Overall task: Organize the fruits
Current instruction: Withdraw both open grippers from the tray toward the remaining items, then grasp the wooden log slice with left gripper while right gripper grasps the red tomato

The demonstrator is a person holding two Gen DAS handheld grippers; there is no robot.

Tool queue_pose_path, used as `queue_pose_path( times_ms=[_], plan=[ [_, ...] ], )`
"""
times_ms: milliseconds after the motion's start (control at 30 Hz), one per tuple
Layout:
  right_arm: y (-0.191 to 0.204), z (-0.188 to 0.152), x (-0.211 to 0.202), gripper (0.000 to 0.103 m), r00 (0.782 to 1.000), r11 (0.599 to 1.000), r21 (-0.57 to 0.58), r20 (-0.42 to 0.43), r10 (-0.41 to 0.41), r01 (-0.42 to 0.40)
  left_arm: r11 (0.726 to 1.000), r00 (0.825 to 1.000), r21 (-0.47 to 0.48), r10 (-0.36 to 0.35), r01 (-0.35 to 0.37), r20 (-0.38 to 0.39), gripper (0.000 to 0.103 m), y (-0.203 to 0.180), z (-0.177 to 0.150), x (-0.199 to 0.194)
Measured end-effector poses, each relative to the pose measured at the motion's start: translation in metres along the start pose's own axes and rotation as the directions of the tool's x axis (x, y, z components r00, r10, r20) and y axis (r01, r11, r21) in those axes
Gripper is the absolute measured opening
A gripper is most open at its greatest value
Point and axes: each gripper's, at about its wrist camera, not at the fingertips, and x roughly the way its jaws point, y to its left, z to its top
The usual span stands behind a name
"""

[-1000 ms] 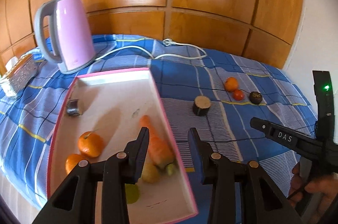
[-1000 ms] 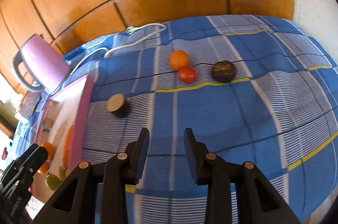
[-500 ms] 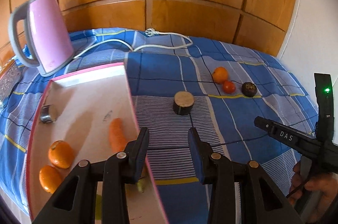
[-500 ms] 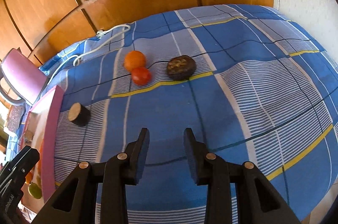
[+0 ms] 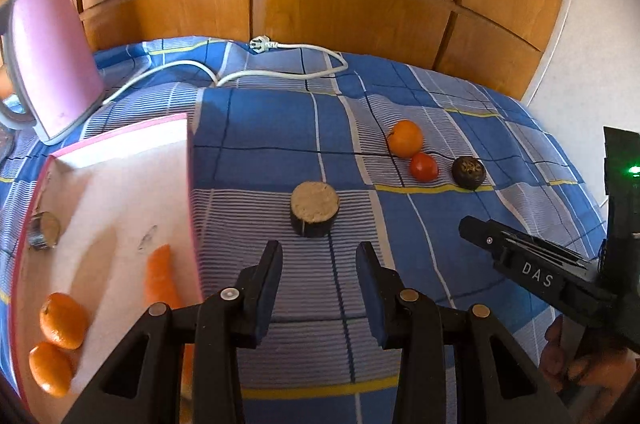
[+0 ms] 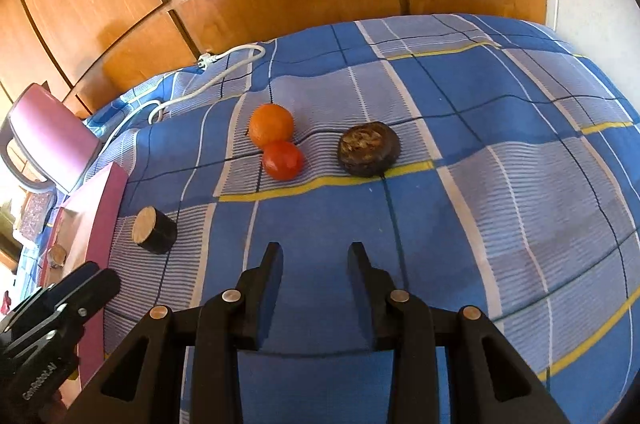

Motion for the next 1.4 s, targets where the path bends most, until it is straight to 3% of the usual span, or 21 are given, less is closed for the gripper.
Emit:
queue_pose_path(
  times_ms=[133,300,700,867,1000,1233,1400],
  plan=[
    [0.005,0.010,0.006,0.034,1.000,1.000,-0.022,0.004,0.016,-0.016,1.000,1.000,-0.005,-0.001,0.001,-0.013,0.040,-0.003,0.007,0.011],
    [0.012,0.027,0.020,0.034,0.999,0.998,-0.046,0.000,0.035,-0.035,0.999,1.000,-0.038,-0.004,0.003,-0.024,0.053,0.000,0.014,0.025],
    [0.024,0.049,0.054,0.037,1.000,0.995,-0.104,-0.009,0.001,-0.002,0.997,0.999,-0.080,0.016,-0.020,-0.046,0.054,0.005,0.026,0.053],
    [0.029,0.050,0.059,0.032,1.000,0.990,-0.142,0.016,-0.020,0.022,0.996,0.998,-0.089,0.024,-0.029,-0.064,0.052,0.005,0.029,0.062],
    [0.031,0.051,0.061,0.030,1.000,0.986,-0.163,0.014,-0.017,0.019,0.994,0.995,-0.094,0.038,-0.046,-0.088,0.036,0.006,0.031,0.069],
    [0.025,0.041,0.049,0.029,0.999,0.986,-0.162,-0.022,0.027,-0.030,0.996,0.996,-0.074,0.035,-0.041,-0.083,0.035,0.001,0.028,0.065],
    [0.015,0.024,0.032,0.029,0.998,0.987,-0.153,-0.047,0.046,-0.053,0.999,0.998,-0.038,-0.012,0.010,-0.065,0.035,-0.013,0.014,0.052]
  ],
)
